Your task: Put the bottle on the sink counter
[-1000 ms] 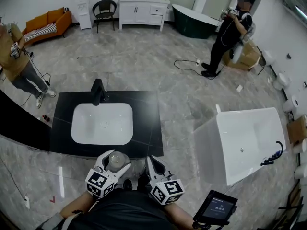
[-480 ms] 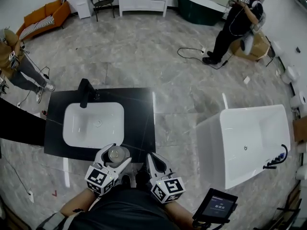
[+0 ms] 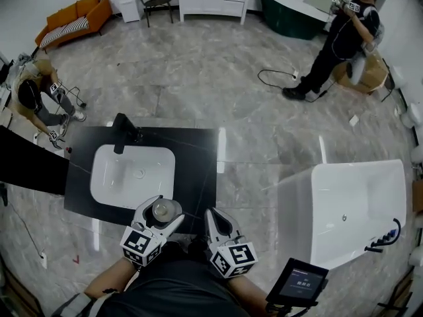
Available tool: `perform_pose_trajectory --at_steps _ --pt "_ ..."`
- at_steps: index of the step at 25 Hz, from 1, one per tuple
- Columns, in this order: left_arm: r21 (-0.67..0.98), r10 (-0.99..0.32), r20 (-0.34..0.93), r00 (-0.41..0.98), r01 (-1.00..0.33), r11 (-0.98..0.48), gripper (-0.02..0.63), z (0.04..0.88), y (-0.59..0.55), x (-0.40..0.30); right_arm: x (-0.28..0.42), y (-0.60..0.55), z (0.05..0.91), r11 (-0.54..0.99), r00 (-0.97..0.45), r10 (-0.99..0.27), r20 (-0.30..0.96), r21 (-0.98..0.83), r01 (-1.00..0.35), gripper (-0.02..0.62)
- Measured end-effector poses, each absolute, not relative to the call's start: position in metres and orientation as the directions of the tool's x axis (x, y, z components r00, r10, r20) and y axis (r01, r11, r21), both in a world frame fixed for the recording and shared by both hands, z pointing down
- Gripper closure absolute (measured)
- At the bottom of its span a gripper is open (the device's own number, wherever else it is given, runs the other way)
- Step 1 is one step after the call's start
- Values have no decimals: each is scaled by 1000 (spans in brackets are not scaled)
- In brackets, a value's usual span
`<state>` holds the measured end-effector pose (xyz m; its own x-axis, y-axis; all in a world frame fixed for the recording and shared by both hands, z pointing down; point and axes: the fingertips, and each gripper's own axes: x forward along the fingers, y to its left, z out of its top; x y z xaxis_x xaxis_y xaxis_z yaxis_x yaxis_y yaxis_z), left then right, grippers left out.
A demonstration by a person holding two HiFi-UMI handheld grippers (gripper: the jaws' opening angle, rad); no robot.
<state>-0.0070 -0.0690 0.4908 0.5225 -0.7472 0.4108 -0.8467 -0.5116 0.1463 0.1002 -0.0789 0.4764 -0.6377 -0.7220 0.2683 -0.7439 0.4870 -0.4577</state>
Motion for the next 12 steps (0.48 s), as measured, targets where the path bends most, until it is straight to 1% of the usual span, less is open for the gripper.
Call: perform_pose_trajectory --at_steps 7,12 --pt "110 -761 417 498 -858 -501 268 491 -94 -29 88 -110 480 478 -623 -731 277 -445 -758 600" --pt "101 -740 431 517 -842 -530 268 498 -122 -41 86 -137 483 424 -565 -774 287 -427 -798 600"
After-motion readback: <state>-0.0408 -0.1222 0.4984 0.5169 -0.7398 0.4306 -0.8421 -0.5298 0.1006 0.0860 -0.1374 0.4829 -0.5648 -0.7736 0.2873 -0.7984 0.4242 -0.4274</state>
